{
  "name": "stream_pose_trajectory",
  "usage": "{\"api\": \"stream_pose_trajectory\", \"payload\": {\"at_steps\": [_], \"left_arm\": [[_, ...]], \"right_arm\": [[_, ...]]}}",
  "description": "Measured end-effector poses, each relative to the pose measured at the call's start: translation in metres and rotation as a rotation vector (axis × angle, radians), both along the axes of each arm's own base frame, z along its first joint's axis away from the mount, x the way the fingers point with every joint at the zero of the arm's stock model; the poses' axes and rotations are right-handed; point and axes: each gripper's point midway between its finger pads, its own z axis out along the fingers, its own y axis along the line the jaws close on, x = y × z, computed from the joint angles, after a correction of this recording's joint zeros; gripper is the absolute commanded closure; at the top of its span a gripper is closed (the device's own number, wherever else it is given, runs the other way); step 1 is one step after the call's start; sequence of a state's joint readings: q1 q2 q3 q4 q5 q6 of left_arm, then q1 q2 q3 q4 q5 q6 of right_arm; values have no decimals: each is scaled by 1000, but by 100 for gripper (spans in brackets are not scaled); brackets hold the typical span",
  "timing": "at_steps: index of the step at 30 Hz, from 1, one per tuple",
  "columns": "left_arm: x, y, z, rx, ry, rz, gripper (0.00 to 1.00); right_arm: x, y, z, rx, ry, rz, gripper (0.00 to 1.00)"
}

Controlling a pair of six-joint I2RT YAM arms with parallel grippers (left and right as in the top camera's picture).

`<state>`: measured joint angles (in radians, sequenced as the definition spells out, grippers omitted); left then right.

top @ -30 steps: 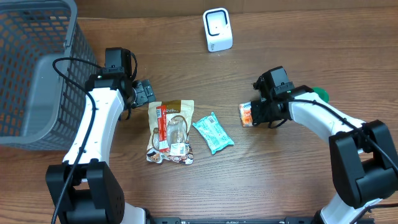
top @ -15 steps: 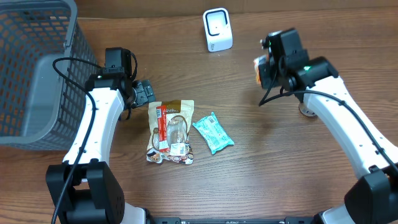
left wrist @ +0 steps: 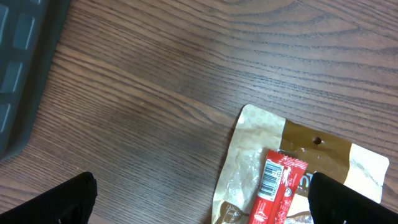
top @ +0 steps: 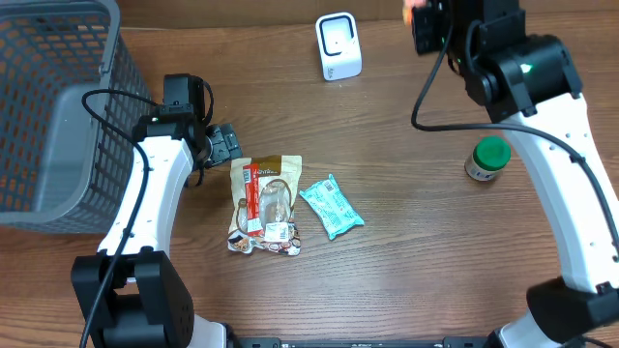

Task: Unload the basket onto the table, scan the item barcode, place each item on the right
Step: 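Carry the Kleenex pack to the scanner and hold it there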

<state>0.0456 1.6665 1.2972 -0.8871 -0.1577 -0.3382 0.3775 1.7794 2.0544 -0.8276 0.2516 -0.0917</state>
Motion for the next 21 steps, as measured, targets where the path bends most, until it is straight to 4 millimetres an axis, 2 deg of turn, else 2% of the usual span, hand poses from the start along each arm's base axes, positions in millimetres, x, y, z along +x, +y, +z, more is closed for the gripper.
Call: {"api": "stream_pose_trajectory", "payload": {"at_steps": [4,9,16,21], "left_arm": [[0,0,0,0,0,0,0],[0,0,0,0,0,0,0],[0,0,0,0,0,0,0],[0,0,0,0,0,0,0]], "right_arm": [[24,15,-20,-113,-21,25,96],[54,41,-67,-321,-14,94,97],[83,60,-127,-565,11,210,97],[104,73,-152,-664,-27,260,97]]}}
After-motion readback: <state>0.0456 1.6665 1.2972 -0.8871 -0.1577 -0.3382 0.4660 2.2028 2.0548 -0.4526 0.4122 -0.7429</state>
